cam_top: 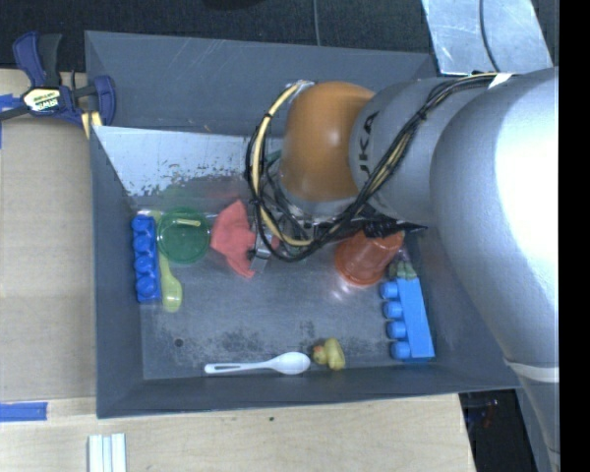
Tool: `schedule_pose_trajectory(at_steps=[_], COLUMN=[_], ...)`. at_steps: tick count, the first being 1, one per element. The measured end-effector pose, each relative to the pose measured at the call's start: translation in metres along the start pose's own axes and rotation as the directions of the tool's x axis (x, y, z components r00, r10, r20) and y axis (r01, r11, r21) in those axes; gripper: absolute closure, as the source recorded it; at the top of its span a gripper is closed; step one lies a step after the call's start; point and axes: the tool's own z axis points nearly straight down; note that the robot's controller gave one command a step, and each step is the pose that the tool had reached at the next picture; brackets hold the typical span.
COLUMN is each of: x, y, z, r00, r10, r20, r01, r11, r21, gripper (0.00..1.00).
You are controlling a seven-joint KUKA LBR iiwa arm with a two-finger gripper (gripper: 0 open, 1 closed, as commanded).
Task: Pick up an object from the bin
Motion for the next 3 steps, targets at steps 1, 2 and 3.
schedule_pose_trajectory(at_steps=[1, 2, 3], x=[0.0, 0.026, 0.012], y=[0.023, 0.034, 0.03], z=[0.001, -0.064, -0.134], r00=[0.997, 0.971, 0.973], r10=[-0.075, -0.239, -0.231], r20=[0.002, -0.001, -0.001], r01=[0.075, 0.239, 0.231], r11=[0.997, 0.971, 0.973], r21=[-0.004, -0.001, -0.001], gripper=[1.0, 1.0, 1.0])
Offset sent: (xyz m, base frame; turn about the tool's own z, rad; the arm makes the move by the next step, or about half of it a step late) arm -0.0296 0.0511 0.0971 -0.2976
